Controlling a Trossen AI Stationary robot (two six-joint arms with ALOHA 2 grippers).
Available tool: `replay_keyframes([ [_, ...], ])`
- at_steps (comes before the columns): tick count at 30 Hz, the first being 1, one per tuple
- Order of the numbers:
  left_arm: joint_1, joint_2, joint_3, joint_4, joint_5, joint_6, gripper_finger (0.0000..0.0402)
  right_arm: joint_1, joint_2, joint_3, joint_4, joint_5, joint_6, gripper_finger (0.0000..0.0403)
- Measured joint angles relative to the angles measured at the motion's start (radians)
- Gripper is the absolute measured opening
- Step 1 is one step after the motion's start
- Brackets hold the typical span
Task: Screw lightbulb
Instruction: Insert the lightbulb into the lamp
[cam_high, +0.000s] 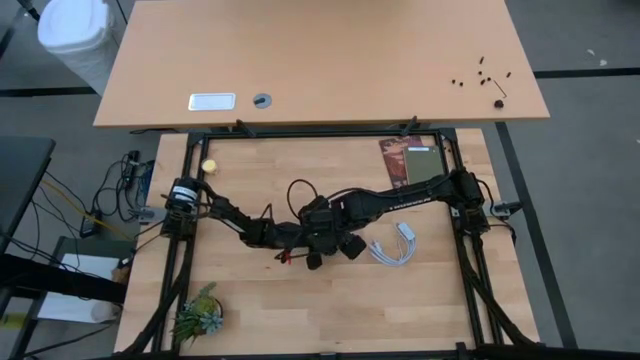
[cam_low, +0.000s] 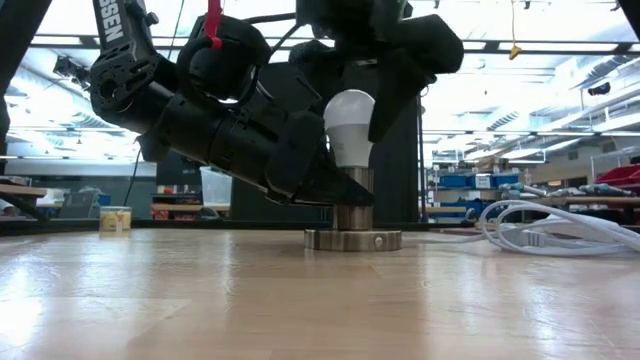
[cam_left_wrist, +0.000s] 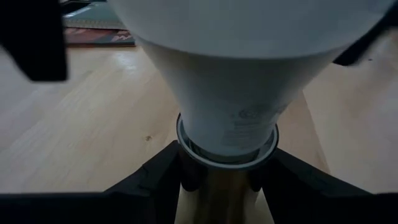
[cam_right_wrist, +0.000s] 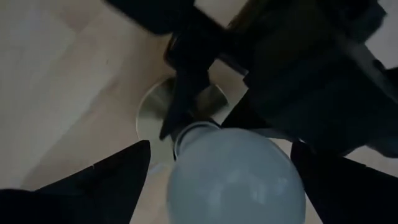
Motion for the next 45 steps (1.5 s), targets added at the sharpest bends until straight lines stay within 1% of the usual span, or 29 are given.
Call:
replay_keyframes([
  [3,0.0,0.0,0.0,0.0,0.003,0.001,0.0193,0.001,0.0,-0.003,-0.006,0.005,-0.058,0.0396],
  [5,0.0,0.0,0.0,0.001,0.004,0.001,0.0193,0.001,-0.001,-0.016,-0.001,0.005,-0.067,0.0391],
  [9,0.0,0.0,0.0,0.001,0.003,0.001,0.0193,-0.004,-0.001,-0.044,0.013,0.001,-0.054,0.0378],
  [12,0.001,0.0,0.0,0.001,0.002,0.002,0.0193,-0.007,-0.001,-0.067,0.051,-0.018,0.0,0.0366],
  [16,0.0,0.0,0.0,0.001,0.002,0.002,0.0193,-0.013,-0.001,-0.071,0.085,-0.036,0.09,0.0338],
  [20,0.0,0.0,0.0,0.001,0.005,0.005,0.0193,-0.013,-0.001,-0.071,0.095,-0.039,0.151,0.0294],
  [23,0.0,0.0,0.0,0.002,0.007,0.005,0.0193,-0.014,-0.001,-0.071,0.087,-0.039,0.164,0.0261],
  [24,0.0,0.0,0.0,0.001,0.007,0.006,0.0193,-0.014,-0.001,-0.071,0.086,-0.039,0.166,0.0255],
  [28,0.0,0.0,0.0,0.002,0.007,0.006,0.0193,-0.014,-0.001,-0.071,0.085,-0.038,0.196,0.0255],
  [32,0.0,0.0,0.0,0.002,0.008,0.005,0.0193,-0.016,-0.001,-0.071,0.09,-0.038,0.348,0.0262],
  [36,-0.001,0.0,0.0,0.002,0.007,-0.001,0.0193,-0.02,0.0,-0.071,0.115,-0.038,0.586,0.0278],
  [41,-0.002,0.0,0.0,0.002,0.008,-0.003,0.0193,-0.02,0.0,-0.072,0.133,-0.032,0.868,0.0271],
  [45,-0.002,0.0,0.0,0.002,0.007,-0.003,0.0193,-0.019,0.001,-0.072,0.127,0.013,1.094,0.0268],
])
